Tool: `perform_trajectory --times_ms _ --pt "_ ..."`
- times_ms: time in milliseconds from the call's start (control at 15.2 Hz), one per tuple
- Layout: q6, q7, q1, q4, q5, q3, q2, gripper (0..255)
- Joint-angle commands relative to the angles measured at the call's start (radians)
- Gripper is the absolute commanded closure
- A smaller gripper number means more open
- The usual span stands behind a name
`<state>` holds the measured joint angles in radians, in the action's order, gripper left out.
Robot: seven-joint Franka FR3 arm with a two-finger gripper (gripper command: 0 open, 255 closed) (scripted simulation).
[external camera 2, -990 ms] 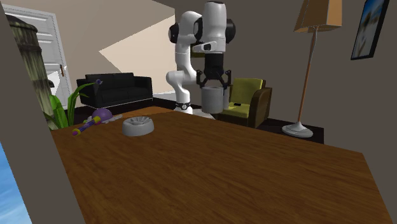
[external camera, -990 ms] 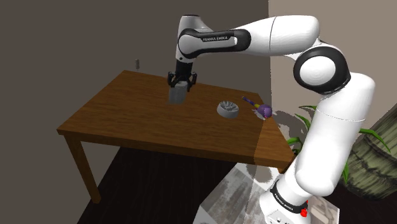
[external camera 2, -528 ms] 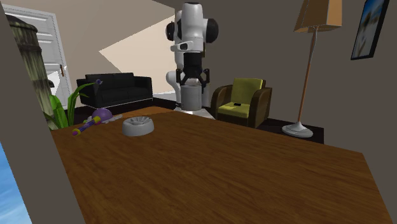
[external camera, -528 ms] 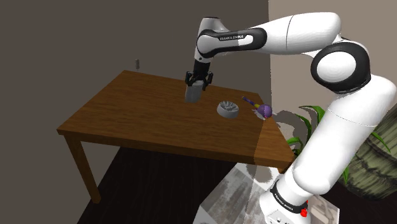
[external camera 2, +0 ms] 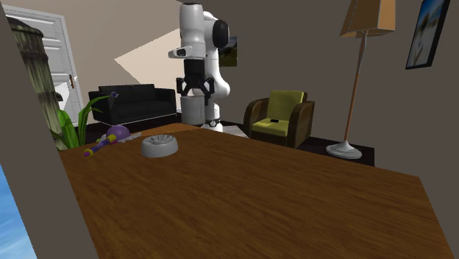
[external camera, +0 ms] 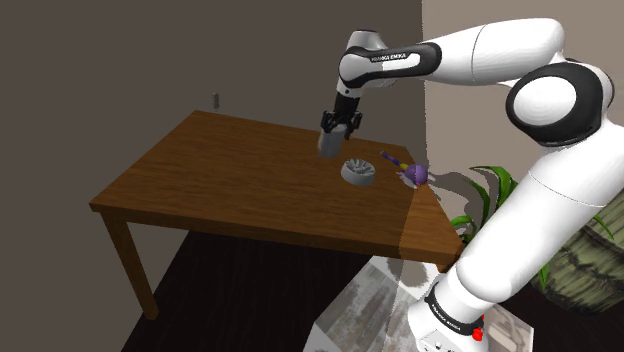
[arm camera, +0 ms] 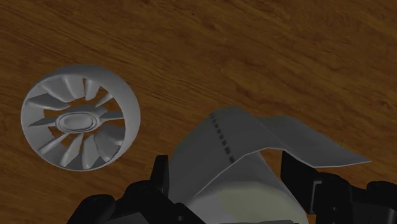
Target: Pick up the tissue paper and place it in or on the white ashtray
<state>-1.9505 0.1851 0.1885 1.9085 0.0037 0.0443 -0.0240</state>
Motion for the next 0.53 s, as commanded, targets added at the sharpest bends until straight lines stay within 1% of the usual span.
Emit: perform_trajectory --times_ms 0,462 --pt "-0.006 -0.045 0.022 0.020 0.000 0.021 0.014 255" --pt "0.001 -0.209 0.103 0.040 0.000 0.104 0.041 255"
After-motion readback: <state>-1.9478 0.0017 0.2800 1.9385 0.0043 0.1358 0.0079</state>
